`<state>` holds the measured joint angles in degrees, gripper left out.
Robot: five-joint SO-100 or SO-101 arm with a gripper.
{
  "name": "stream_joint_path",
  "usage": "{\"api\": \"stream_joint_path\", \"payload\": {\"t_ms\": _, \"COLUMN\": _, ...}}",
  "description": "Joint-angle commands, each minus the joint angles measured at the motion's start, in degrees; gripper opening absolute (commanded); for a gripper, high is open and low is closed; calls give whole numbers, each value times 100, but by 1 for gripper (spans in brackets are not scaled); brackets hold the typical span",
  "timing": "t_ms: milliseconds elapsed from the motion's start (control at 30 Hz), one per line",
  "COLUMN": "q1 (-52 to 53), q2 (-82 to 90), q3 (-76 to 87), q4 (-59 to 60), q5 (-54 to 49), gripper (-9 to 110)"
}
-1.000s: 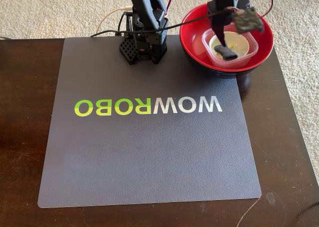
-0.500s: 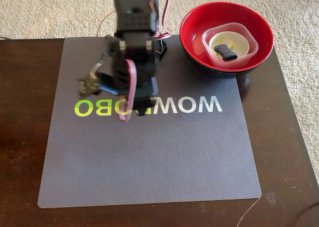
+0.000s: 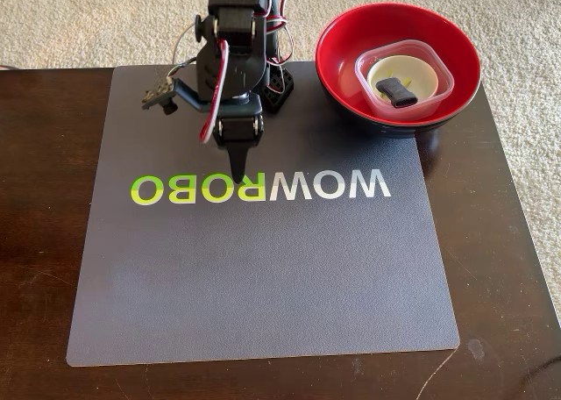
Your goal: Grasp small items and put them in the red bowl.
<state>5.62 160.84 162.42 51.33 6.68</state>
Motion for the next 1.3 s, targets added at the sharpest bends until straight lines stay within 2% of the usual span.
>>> {"api": "stream_joint_path", "payload": {"t_ms": 0, "q1": 237, "q2": 2751, "q3": 1072, "q4": 694, "q5": 202, "gripper": 0}}
{"api": "stream_joint_path", "payload": {"t_ms": 267, "q1": 580, "q2": 2769, "q3": 1081, "q4": 765, "q5": 229, "gripper": 0}}
{"api": "stream_joint_path", "payload": {"t_ms": 1267, "q1": 571, "q2": 2769, "q3": 1090, "q4": 703, "q5": 264, "gripper": 0}}
